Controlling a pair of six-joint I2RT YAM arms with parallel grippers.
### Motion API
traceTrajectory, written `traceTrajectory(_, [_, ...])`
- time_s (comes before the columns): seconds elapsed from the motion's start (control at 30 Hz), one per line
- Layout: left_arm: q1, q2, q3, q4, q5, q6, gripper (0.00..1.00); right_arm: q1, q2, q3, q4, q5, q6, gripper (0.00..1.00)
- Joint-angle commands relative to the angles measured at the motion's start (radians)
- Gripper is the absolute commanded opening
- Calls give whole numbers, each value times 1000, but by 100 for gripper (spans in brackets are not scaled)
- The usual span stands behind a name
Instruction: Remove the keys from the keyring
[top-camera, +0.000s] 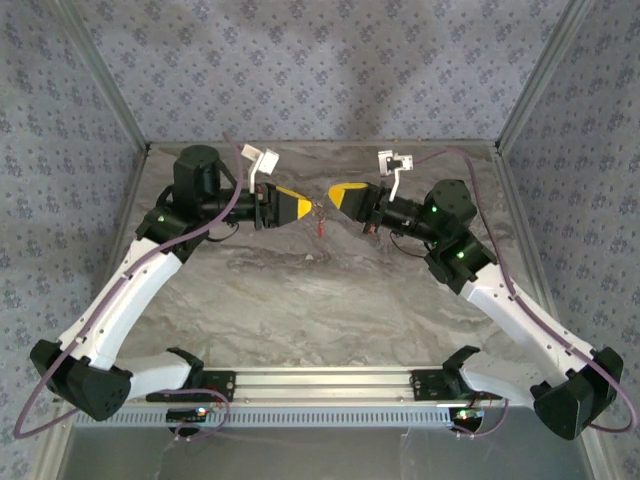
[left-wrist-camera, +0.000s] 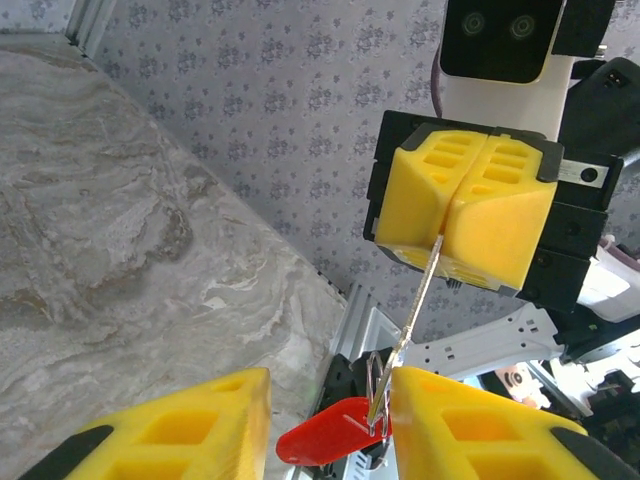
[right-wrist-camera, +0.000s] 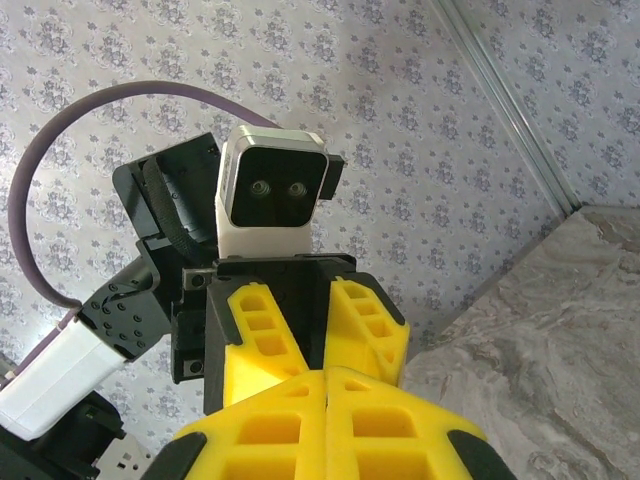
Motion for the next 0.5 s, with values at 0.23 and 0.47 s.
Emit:
traceTrajectory(0.23, [-16,-3,33,36,45,5,15,4,-21,-14,53,9,13,0])
traceTrajectory(0.47, [-17,-7,35,41,49,12,0,1,-24,-23,50,8,14,0])
